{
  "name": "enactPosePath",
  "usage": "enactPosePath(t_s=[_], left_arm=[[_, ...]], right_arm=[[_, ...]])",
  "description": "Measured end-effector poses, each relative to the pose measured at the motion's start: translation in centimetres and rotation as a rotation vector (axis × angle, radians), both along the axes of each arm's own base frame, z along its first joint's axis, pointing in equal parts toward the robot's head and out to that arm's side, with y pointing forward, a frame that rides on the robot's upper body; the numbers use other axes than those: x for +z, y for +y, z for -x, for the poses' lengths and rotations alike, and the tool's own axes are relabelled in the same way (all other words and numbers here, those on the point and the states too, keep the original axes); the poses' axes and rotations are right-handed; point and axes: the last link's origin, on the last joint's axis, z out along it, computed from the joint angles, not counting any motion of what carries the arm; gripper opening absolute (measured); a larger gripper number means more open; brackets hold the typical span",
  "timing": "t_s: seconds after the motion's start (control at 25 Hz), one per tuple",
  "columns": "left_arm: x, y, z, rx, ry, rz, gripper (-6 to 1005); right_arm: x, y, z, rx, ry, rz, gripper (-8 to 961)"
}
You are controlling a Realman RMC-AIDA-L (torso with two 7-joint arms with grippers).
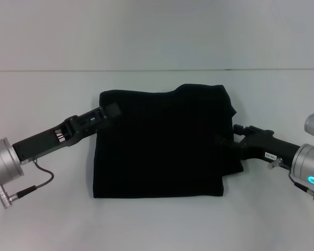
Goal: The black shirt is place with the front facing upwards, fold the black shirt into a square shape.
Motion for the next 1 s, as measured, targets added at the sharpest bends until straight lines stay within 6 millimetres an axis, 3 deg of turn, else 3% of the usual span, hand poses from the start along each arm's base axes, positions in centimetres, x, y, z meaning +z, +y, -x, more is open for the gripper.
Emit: enactPosePath(t_s=[0.28, 0.56, 0.8, 1.0], left_arm=[[0.5, 1.5, 0.7, 0.102, 0.014, 0.007, 869], [0.9, 3.6, 2.2, 0.289, 0.064, 0.06, 865], [0.4, 4.9, 2.5, 0.378, 0.111, 0.075, 862], [-0.3, 6.0, 2.5, 0.435, 0.14, 0.046, 859]], right_arm=[[2.2, -1.2, 0.6, 0.119, 0.075, -0.027, 764], [4.4, -4.8, 0.1, 0.308, 0.111, -0.095, 765], [3.3, -8.3, -0.3, 0.433, 0.086, -0.038, 765], [1.7, -9.8, -0.7, 0.465, 0.059, 0.029, 766]])
